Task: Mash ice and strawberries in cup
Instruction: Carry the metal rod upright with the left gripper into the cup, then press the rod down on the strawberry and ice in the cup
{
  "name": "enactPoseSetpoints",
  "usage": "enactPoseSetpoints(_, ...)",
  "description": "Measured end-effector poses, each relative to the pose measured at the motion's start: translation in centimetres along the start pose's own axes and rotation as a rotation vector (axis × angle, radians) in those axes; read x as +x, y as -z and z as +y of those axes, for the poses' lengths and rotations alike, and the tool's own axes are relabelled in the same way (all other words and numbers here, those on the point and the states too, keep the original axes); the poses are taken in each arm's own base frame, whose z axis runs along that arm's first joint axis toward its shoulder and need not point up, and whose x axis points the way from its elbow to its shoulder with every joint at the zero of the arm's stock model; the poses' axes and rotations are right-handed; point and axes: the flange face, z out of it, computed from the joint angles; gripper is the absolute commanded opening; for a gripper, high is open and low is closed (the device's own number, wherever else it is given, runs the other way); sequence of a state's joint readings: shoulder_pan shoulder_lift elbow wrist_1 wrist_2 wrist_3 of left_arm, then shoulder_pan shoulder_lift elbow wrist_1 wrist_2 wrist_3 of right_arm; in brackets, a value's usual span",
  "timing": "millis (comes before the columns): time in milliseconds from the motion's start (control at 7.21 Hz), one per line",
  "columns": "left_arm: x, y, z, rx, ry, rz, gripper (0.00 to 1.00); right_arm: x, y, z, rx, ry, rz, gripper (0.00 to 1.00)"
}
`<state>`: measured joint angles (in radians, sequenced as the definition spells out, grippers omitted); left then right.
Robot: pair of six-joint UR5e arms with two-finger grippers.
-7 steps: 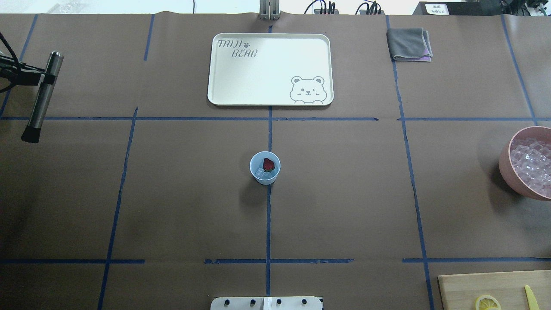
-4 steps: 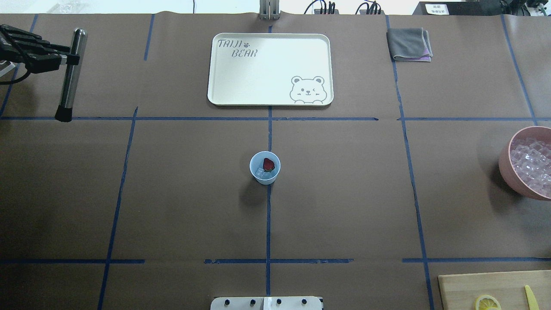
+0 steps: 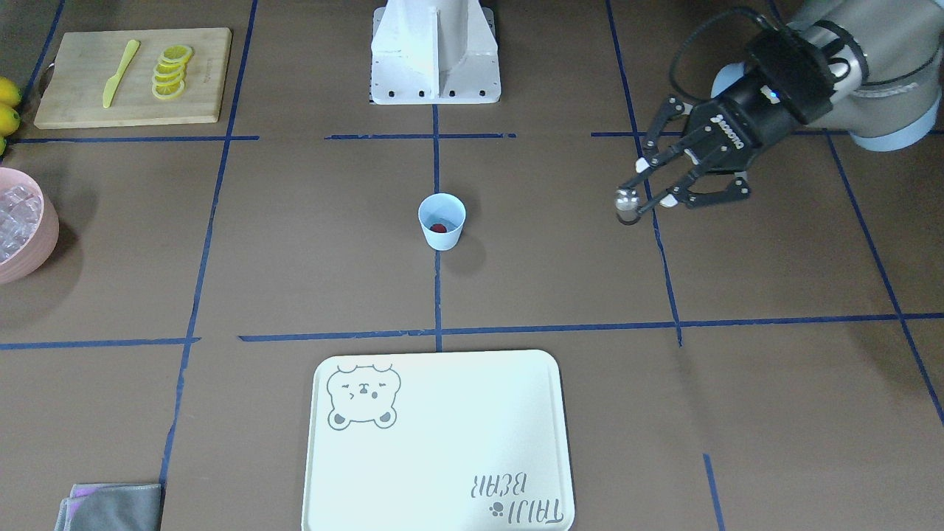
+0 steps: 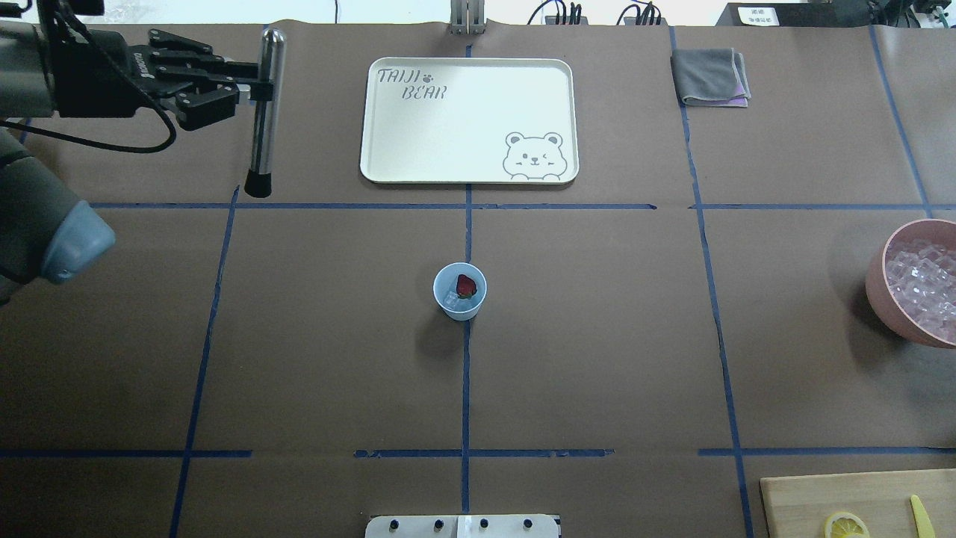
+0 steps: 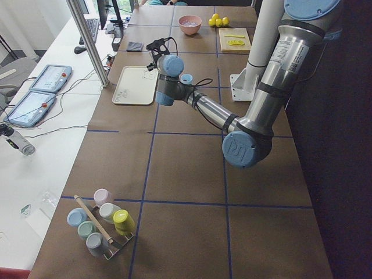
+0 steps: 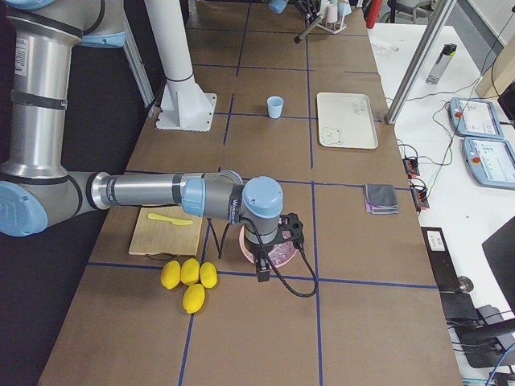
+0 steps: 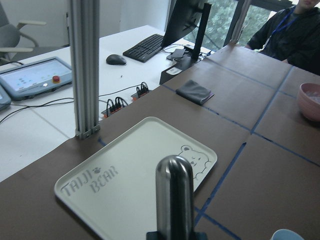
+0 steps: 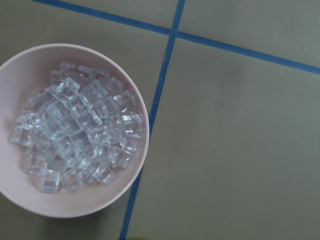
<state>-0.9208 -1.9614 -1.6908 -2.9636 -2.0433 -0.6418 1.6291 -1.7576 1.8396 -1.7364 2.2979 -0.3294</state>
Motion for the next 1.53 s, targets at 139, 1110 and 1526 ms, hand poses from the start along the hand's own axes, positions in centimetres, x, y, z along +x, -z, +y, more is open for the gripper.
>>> enactPoseSetpoints(139, 4.4, -3.2, 1.4, 0.134, 0.007, 0.051, 0.0, 0.0, 0.0, 0.0, 0.0, -0.001, 0.0, 0.99)
enactPoseSetpoints(1110, 8.0, -11.6, 13.5, 0.457, 0.079, 0.111, 0.0, -0.1, 0.2, -0.4, 0.004, 0.006, 0.003, 0.99)
enactPoseSetpoints(1526, 10.4, -12.9, 15.0, 0.427, 0.006, 0.121, 0.0, -0.1, 0.1, -0.2, 0.003, 0.003, 0.001, 0.99)
